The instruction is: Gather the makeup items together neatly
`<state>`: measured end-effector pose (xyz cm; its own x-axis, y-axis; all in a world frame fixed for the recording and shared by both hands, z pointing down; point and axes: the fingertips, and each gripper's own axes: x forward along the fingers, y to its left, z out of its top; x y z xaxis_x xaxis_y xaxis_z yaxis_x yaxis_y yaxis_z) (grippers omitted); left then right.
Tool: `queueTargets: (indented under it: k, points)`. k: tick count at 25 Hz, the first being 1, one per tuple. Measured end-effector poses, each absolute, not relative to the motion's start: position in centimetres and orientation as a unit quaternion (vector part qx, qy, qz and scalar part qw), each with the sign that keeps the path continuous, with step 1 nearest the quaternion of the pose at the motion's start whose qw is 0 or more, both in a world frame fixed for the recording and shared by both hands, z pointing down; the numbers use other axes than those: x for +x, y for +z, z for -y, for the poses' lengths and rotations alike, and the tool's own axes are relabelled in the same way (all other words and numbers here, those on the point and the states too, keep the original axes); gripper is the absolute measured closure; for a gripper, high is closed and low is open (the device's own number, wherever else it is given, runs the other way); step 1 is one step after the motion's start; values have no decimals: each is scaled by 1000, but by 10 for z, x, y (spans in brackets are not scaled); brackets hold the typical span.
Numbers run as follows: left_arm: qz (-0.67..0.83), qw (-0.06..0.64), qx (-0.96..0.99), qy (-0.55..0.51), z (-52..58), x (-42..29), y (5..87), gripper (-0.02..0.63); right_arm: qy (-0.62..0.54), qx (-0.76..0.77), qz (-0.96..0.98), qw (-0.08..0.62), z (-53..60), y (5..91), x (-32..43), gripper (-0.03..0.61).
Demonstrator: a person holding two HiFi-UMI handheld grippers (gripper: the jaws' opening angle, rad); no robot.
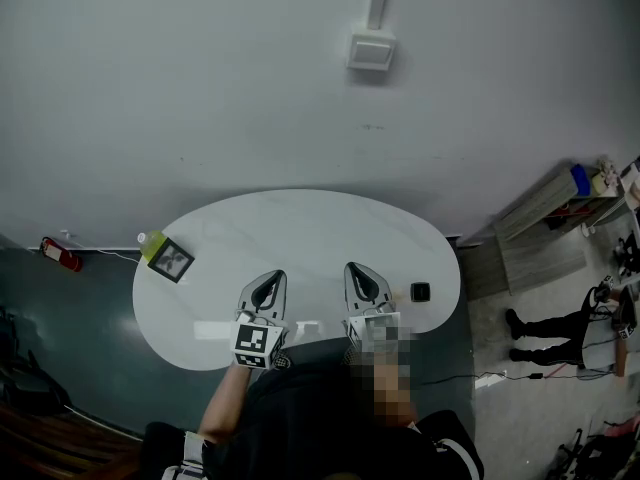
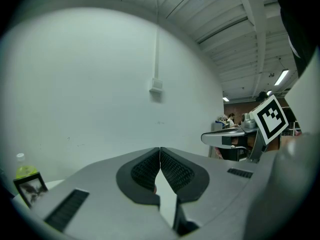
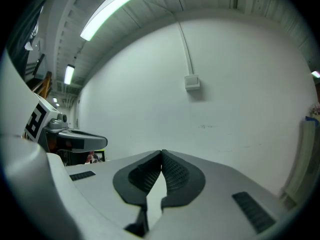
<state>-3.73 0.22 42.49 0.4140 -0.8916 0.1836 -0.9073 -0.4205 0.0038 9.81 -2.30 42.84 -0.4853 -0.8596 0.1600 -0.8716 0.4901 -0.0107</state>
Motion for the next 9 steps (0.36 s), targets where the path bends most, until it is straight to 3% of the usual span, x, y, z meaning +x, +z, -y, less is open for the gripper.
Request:
queueTargets:
  k: [9]
  points:
    - [536,54,839,78,-1,-37,429,594,49,504,859,74,24,435,100,547]
